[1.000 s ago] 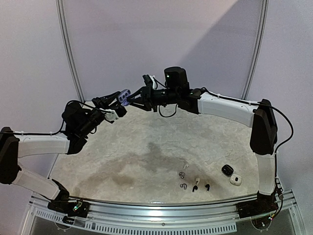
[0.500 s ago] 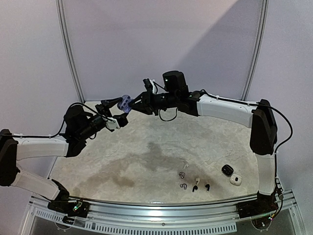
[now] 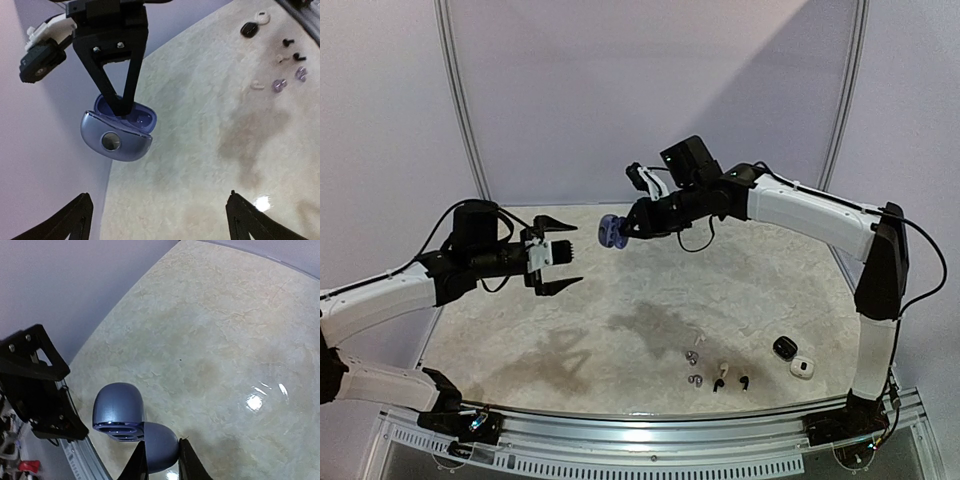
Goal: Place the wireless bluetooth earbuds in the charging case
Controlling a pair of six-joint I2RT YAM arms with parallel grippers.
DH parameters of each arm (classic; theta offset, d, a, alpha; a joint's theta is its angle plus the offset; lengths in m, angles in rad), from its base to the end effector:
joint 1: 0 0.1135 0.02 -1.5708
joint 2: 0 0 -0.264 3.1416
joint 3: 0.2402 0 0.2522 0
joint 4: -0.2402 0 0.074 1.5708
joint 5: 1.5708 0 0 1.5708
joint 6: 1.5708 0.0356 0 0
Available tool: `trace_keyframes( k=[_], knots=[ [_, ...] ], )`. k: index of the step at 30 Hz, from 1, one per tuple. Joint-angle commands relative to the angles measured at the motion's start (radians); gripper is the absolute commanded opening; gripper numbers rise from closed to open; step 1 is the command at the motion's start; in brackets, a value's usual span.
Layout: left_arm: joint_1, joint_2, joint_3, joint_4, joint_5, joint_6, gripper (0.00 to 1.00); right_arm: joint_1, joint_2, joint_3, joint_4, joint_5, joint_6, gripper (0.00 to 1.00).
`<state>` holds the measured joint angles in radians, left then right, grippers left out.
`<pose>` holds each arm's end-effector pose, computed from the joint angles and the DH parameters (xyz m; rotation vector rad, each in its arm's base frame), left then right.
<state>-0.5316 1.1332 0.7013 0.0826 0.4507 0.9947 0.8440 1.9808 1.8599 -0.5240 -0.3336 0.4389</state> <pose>0.2122 -0.1428 0.2683 1.5028 1.1389 -0.1163 0.2981 0.3527 0.3209 -0.6761 2.2960 1.0341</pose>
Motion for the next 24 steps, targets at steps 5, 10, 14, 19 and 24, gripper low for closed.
trace_keyframes(
  k=[5, 10, 14, 19, 24],
  knots=[
    [0.015, 0.114, 0.229, -0.401, 0.365, -0.333, 0.81, 0.076, -0.134, -0.030, -0.189, 0.053, -0.681, 0.00],
    [0.005, 0.173, 0.294, -0.365, 0.440, -0.479, 0.76, 0.111, -0.161, -0.031, -0.175, 0.075, -0.837, 0.00],
    [-0.007, 0.191, 0.313, -0.361, 0.436, -0.521, 0.69, 0.123, -0.156, -0.022, -0.149, 0.087, -0.843, 0.00],
    [-0.014, 0.193, 0.320, -0.358, 0.439, -0.546, 0.63, 0.132, -0.137, 0.010, -0.155, 0.143, -0.825, 0.00],
    [-0.026, 0.194, 0.320, -0.355, 0.426, -0.573, 0.63, 0.134, -0.113, 0.048, -0.160, 0.187, -0.789, 0.00]
  ],
)
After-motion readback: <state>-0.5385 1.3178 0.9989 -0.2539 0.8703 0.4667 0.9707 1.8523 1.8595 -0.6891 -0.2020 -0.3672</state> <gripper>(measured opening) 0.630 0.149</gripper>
